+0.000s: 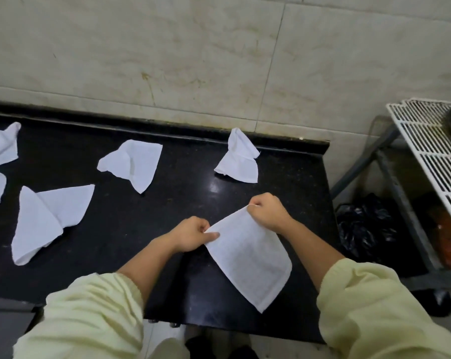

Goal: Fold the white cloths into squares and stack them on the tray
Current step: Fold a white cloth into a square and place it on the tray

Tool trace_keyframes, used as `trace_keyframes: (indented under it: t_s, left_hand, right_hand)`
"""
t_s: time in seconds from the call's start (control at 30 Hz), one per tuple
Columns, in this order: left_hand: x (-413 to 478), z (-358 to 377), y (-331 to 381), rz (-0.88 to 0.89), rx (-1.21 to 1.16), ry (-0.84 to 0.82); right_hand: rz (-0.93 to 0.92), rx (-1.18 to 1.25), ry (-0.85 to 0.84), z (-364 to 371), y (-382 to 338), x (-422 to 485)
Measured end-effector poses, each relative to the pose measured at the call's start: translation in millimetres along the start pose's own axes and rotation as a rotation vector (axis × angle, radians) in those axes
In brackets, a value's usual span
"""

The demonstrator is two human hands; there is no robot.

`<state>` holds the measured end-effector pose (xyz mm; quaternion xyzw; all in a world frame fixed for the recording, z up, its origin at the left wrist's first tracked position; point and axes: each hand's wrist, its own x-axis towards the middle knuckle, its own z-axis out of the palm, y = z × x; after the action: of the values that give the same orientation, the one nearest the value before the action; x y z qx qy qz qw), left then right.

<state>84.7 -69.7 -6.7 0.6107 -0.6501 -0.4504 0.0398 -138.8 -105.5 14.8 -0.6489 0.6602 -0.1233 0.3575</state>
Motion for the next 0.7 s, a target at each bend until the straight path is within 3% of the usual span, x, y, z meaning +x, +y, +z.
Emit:
trace_keyframes:
  t_s: [0.1, 0.33, 0.7]
  left_hand:
    - [0.6, -32.4, 4.5, 0.08, -0.077, 0.018]
    - [4.4, -100.5, 21.4, 0.227, -0.129, 0.13]
    - [-6.8, -160.2, 43.0, 0.368, -0.155, 0.285]
  right_hand:
    - [0.013, 0.139, 0.105, -18.1, -12.9, 1.2]
    - [0.046, 0.21, 0.267, -54.9, -22.8, 1.9]
    - [-0.048, 0.508, 0.364, -95.2, -44.7, 11.5]
